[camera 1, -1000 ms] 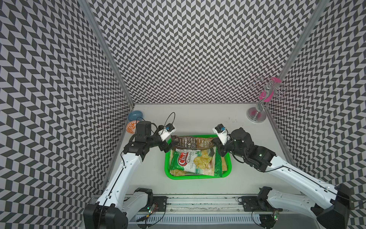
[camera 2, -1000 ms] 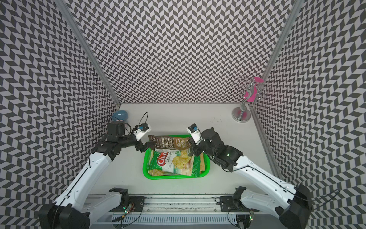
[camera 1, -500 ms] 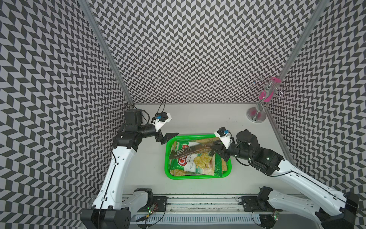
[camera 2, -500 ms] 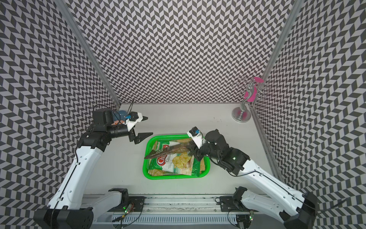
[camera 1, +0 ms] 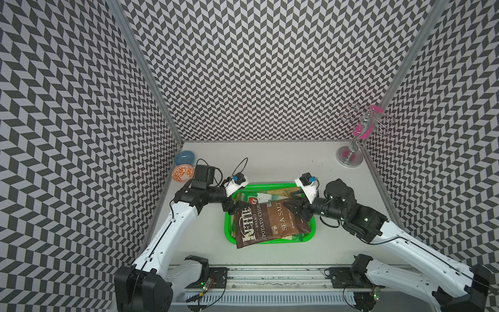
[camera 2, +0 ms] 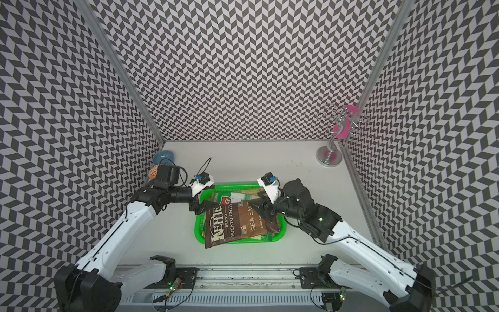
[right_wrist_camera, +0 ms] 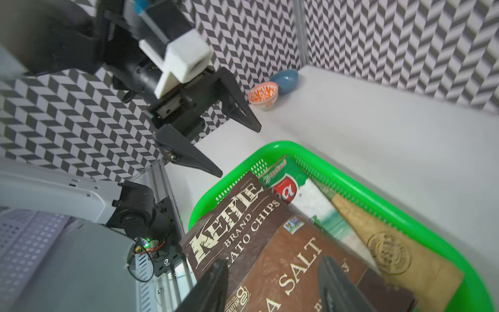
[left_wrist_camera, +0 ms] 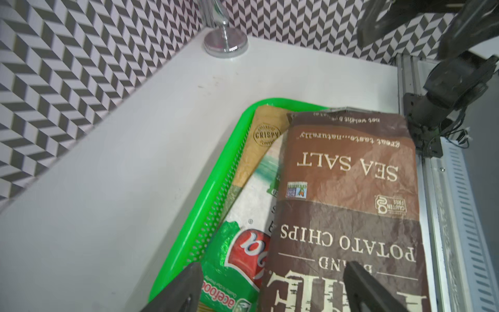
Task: Put the potato chips into the basket
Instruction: Place the potato chip in the basket.
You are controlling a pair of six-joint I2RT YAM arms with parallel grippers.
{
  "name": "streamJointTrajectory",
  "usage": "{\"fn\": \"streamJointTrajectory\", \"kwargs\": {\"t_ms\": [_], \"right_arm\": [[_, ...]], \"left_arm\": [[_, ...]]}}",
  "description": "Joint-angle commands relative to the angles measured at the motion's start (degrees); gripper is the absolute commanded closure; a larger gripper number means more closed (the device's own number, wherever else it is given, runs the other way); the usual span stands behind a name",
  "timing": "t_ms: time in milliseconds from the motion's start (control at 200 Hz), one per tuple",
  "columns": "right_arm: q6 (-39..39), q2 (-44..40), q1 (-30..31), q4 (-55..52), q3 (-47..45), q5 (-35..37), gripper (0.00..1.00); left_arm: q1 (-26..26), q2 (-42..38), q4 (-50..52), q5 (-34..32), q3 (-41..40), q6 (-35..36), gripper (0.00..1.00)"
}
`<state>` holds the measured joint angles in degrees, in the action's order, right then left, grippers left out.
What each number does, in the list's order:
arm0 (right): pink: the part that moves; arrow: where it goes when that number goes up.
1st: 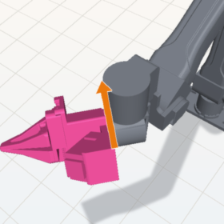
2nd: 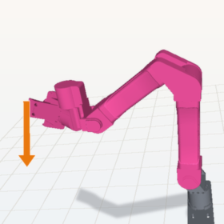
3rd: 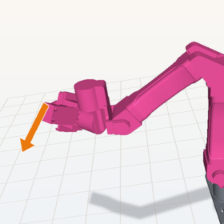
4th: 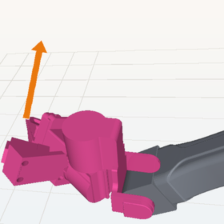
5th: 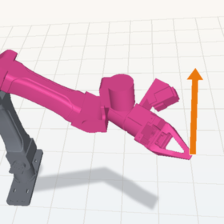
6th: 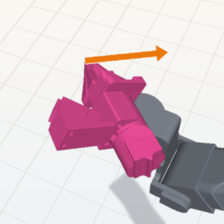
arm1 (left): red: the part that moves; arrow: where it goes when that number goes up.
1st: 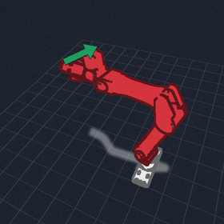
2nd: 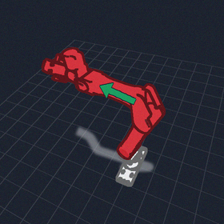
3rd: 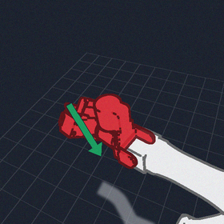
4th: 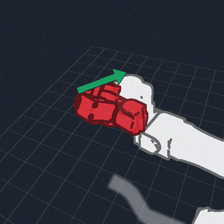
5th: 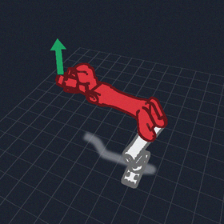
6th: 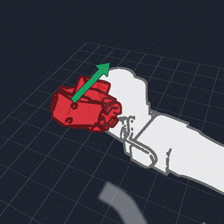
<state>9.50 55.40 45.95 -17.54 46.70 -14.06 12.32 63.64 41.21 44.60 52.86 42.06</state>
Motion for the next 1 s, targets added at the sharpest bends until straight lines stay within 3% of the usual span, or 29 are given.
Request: {"fn": "streamJointTrajectory", "kwargs": {"t_ms": [0, 255, 616, 786, 991], "right_arm": [[5.6, 0.7, -0.6, 1.7, -4.0, 3.6, 0.34], [7.9, 0.5, -3.6, 2.6, -9.7, 5.1, 0.31], [5.2, 4.8, -3.6, 1.5, -9.1, 1.2, 0.34], [5.8, 4.1, -3.6, 2.9, -9.5, 1.4, 0.34], [6.4, 3.9, -3.6, 3.6, -10.0, -0.5, 0.35]], "left_arm": [[0.1, -1.8, -1.7, -4.3, -2.5, -0.1, 0.12], [0.1, -3.4, -1.8, -7.0, -6.9, -0.6, 0.12], [3.3, -2.2, -10.7, -15.8, -11.5, -3.3, 0.15], [9.1, -0.3, -15.8, -27.4, -13.2, -4.3, 0.15], [10.7, 3.0, -22.3, -35.5, -12.6, -6.6, 0.16]]}}
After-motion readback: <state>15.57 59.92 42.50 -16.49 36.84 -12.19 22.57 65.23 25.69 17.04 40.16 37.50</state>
